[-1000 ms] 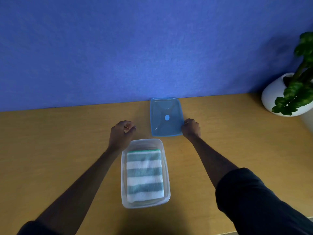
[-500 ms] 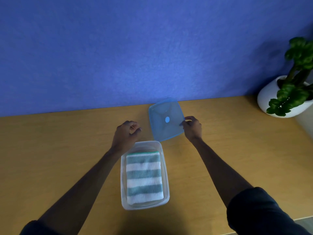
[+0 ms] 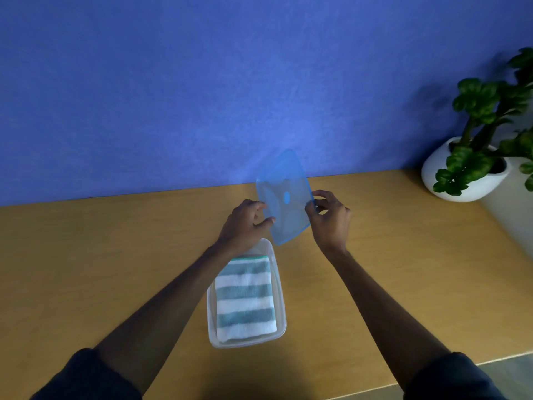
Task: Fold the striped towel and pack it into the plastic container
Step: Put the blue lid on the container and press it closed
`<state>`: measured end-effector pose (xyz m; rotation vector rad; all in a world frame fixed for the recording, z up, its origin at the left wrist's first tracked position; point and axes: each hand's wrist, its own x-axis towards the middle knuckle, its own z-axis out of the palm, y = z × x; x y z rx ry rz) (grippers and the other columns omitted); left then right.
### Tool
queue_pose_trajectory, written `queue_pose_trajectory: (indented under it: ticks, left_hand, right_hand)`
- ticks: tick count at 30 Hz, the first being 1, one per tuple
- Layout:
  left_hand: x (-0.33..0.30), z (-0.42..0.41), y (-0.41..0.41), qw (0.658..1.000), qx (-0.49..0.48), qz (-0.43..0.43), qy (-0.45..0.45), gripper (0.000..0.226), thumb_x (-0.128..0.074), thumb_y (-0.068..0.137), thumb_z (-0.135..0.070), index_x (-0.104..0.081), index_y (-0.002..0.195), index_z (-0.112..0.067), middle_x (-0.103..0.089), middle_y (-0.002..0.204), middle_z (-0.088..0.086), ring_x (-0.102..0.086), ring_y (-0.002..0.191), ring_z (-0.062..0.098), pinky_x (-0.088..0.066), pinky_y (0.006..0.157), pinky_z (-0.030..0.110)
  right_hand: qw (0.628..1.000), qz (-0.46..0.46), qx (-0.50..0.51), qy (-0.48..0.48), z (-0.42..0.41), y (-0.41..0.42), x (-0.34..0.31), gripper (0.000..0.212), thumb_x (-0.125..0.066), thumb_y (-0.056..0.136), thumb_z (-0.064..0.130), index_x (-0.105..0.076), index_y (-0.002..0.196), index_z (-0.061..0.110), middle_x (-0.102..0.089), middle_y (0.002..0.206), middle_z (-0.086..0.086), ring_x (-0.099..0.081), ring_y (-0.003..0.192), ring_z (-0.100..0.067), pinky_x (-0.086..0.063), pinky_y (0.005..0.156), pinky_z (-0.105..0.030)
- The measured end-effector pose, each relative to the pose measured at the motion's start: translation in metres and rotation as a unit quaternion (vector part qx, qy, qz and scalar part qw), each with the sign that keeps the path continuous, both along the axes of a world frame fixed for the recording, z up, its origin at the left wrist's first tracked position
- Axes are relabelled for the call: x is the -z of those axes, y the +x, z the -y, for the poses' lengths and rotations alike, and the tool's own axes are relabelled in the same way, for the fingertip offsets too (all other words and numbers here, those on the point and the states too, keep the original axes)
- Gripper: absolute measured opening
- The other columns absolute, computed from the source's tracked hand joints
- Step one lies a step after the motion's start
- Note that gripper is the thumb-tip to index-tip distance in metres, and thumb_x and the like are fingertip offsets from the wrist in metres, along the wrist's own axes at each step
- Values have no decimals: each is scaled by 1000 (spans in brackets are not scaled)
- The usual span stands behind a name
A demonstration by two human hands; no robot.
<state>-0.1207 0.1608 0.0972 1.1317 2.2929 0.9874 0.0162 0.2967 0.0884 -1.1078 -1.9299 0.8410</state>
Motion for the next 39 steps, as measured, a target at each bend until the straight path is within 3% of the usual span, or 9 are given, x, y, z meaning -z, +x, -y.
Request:
queue_pose_trajectory:
  ticks: [7, 9, 14, 17, 20, 22, 30, 36, 39]
  left_hand:
    - [-28, -9, 28, 999, -17, 45, 17, 63, -41, 96, -54, -39, 145, -16, -44, 148, 8, -54, 124, 26, -39, 108, 44]
    - [-35, -5, 36, 995, -37, 84, 32, 62, -30, 96, -60, -46, 138, -18, -53, 140, 11, -51, 128, 29, -38, 109, 42]
    - [-48, 9, 47, 968, -100, 222, 61, 66, -40, 91, -65, -51, 133, -16, -64, 123, 8, -65, 110, 25, -54, 93, 46]
    - [-49, 25, 49, 923, -127, 339, 130, 39, -56, 93, -42, -60, 114, -10, -69, 104, 10, -71, 93, 21, -60, 80, 42]
    - [-46, 42, 47, 896, -135, 388, 171, 13, -57, 94, -22, -66, 98, -13, -73, 90, 6, -73, 74, 14, -61, 63, 31]
    - [-44, 52, 46, 890, -138, 397, 175, 14, -56, 93, -18, -70, 94, -16, -74, 89, 5, -73, 69, 13, -56, 55, 25]
    - [-40, 79, 50, 874, -154, 416, 196, 22, -50, 95, -10, -69, 104, -14, -72, 98, 10, -70, 74, 22, -56, 57, 29]
    - [-36, 100, 54, 850, -153, 464, 197, 25, -46, 96, -8, -64, 114, -11, -72, 111, 16, -71, 94, 40, -58, 62, 36]
    - [-31, 110, 58, 849, -149, 468, 196, 26, -44, 96, -6, -62, 113, -12, -73, 107, 16, -71, 90, 38, -60, 64, 37]
  right_hand:
    - [982, 39, -15, 186, 34, 16, -36, 12, -74, 79, 11, -74, 90, 9, -70, 73, -10, -67, 63, -28, -53, 55, -35]
    - [966, 33, -22, 257, 45, 21, -44, 10, -78, 75, 8, -74, 84, 8, -67, 68, -10, -65, 57, -26, -51, 48, -32]
    - [899, 38, -85, 429, 74, 34, -47, 6, -76, 75, 7, -73, 78, 11, -67, 62, -2, -64, 58, -19, -48, 41, -29]
    - [872, 51, -114, 474, 93, 40, -42, 7, -71, 80, 7, -74, 80, 13, -69, 65, 2, -62, 60, -16, -48, 44, -30]
    - [860, 46, -149, 485, 109, 45, -37, 7, -71, 81, 8, -75, 83, 13, -76, 82, 0, -66, 66, -16, -51, 48, -31]
    - [859, 48, -180, 476, 117, 47, -35, 9, -70, 82, 12, -76, 88, 13, -77, 92, 0, -69, 72, -17, -53, 51, -32]
    - [887, 16, -261, 380, 133, 58, -27, 28, -69, 86, 38, -76, 97, 13, -75, 105, 2, -70, 89, -17, -51, 76, -32]
    - [978, -1, -165, 126, 106, 73, -16, 33, -64, 90, 38, -66, 115, 16, -68, 118, 4, -62, 102, -11, -50, 87, -29]
    - [988, 13, -128, -80, 101, 76, -5, 41, -62, 93, 38, -59, 129, 18, -65, 122, 2, -61, 103, -8, -53, 81, -27]
